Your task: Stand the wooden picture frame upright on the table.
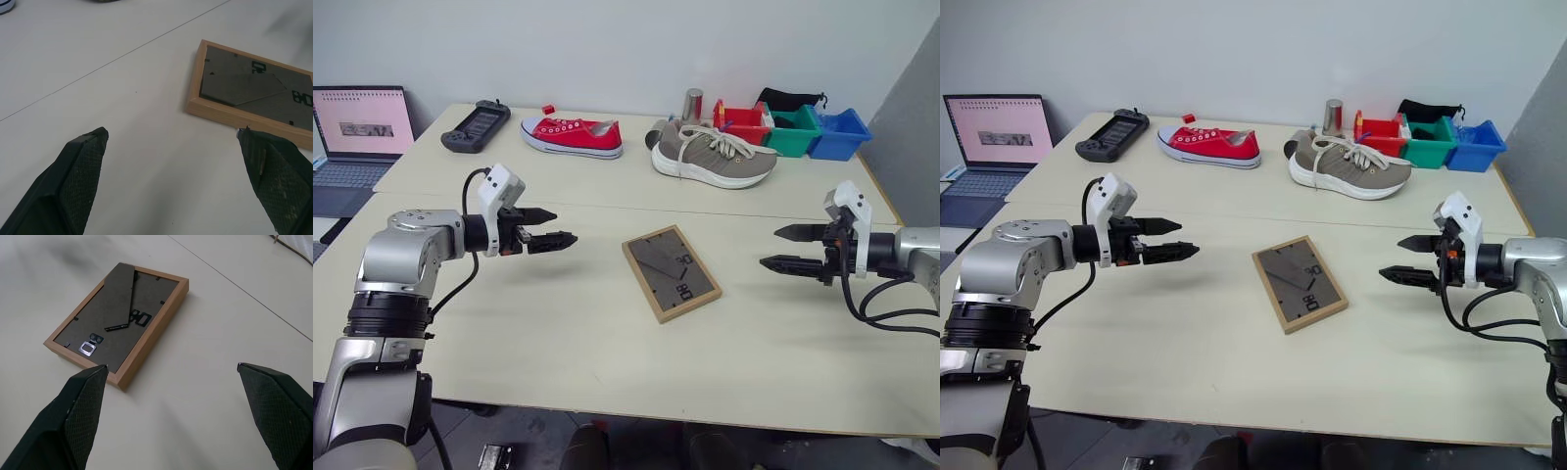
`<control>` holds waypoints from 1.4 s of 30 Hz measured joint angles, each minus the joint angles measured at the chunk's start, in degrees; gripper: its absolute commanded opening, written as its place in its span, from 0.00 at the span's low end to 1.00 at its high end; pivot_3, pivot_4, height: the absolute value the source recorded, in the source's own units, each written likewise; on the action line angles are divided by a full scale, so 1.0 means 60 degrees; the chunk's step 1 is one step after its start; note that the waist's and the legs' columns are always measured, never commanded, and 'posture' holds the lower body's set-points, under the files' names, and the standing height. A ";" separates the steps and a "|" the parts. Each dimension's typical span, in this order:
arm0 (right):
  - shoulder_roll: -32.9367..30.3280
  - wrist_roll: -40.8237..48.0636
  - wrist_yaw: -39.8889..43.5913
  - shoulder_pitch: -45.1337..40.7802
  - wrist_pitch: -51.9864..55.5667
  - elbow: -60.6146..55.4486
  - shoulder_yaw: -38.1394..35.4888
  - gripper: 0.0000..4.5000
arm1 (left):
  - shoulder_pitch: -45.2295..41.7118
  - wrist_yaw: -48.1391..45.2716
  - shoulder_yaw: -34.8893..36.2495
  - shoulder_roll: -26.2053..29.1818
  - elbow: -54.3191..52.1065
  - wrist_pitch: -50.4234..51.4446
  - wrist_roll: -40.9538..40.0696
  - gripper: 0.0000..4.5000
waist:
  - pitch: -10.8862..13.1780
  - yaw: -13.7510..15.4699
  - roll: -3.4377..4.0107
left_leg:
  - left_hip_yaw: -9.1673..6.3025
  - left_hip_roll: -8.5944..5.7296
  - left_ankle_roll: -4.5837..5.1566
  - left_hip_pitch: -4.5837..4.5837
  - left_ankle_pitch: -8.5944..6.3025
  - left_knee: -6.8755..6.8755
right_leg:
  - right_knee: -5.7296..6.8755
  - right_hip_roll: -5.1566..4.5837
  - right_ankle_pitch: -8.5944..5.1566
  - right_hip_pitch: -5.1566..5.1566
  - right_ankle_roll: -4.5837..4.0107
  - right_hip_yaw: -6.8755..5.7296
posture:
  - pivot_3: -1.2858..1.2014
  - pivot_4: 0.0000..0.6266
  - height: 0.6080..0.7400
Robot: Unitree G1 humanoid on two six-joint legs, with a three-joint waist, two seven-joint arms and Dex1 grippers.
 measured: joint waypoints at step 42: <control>0.2343 -0.2668 -0.1386 0.0518 -0.2330 0.0374 0.2623 0.00 | -0.0193 0.1076 -0.1679 -0.3278 0.1952 -0.2279 0.1842 0.01 | -0.0002 -0.0009 -0.0001 | 0.0000 -0.0005 -0.0001 0.0004 0.0001 0.0022 | 0.0051 0.0000 0.0001 -0.0007 -0.0002 0.0005 | 0.52 0.24 1.00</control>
